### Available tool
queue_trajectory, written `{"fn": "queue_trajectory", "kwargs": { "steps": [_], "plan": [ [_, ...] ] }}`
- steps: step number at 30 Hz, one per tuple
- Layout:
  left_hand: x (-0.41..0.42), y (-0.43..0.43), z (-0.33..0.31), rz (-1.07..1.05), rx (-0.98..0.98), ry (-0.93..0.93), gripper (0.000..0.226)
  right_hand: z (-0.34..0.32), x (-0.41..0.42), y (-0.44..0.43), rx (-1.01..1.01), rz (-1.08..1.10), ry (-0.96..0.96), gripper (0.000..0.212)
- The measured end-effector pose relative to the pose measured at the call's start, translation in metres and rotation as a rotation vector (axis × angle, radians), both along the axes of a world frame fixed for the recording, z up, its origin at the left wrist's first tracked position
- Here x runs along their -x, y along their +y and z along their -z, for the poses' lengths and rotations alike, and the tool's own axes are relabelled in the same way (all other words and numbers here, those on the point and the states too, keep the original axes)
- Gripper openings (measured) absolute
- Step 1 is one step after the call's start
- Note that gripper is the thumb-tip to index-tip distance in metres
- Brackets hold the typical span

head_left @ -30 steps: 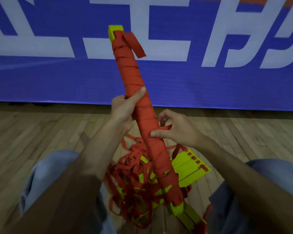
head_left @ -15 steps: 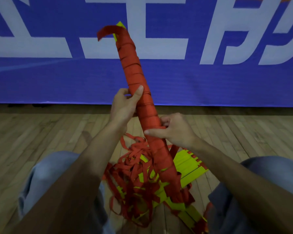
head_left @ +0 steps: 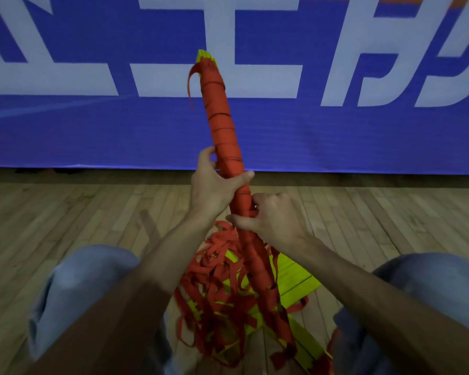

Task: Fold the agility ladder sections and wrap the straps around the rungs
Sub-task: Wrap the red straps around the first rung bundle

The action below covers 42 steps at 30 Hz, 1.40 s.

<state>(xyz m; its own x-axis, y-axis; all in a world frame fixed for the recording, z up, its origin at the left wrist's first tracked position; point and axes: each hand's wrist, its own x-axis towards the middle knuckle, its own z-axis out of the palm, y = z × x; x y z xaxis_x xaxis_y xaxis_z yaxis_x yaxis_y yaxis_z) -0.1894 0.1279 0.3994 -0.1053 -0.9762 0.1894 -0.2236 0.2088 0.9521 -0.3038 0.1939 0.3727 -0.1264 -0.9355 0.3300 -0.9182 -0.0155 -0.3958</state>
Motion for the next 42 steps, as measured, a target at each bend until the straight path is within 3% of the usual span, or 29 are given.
{"fn": "queue_trajectory", "kwargs": {
  "steps": [5, 9, 13, 17, 20, 21, 22, 25, 27, 30, 34, 38, 42],
  "plan": [
    [-0.007, -0.005, -0.007, 0.018, -0.074, 0.157, 0.074, -0.006, 0.013, -0.001, 0.073, -0.127, 0.096, 0.069],
    [-0.012, -0.006, -0.021, 0.132, -0.104, 0.254, 0.067, -0.023, 0.026, 0.000, 0.070, -0.218, -0.031, 0.085],
    [-0.016, -0.008, -0.029, 0.198, -0.120, 0.347, 0.061, -0.023, 0.039, -0.007, 0.017, -0.281, -0.264, 0.062],
    [-0.018, -0.010, -0.034, 0.267, -0.143, 0.468, 0.059, -0.026, 0.035, -0.004, -0.187, -0.390, -0.627, 0.043],
    [-0.018, -0.010, -0.033, 0.364, -0.172, 0.556, 0.063, -0.025, 0.026, -0.002, -0.283, -0.505, -0.803, 0.085],
    [-0.018, -0.009, -0.033, 0.394, -0.182, 0.584, 0.064, -0.024, 0.024, -0.001, -0.299, -0.536, -0.861, 0.091],
    [-0.018, -0.008, -0.033, 0.412, -0.189, 0.609, 0.065, -0.025, 0.023, 0.000, -0.303, -0.538, -0.928, 0.083],
    [-0.016, -0.007, -0.034, 0.390, -0.205, 0.625, 0.059, -0.033, 0.018, 0.004, -0.243, -0.470, -1.052, 0.027],
    [-0.014, -0.006, -0.035, 0.336, -0.169, 0.569, 0.048, -0.031, 0.018, 0.002, -0.169, -0.391, -0.998, 0.010],
    [-0.012, -0.004, -0.034, 0.265, -0.082, 0.428, 0.041, -0.022, 0.016, -0.002, -0.063, -0.230, -0.895, 0.024],
    [-0.009, -0.004, -0.027, 0.094, 0.104, 0.148, 0.038, -0.015, 0.011, -0.006, 0.080, -0.013, -0.549, 0.034],
    [-0.009, 0.000, -0.026, 0.074, 0.053, 0.030, 0.049, -0.008, 0.007, -0.007, 0.059, 0.076, -0.261, 0.046],
    [-0.005, -0.003, -0.014, 0.044, -0.015, 0.036, 0.048, -0.003, 0.000, -0.005, 0.067, 0.088, -0.093, 0.046]
  ]
}}
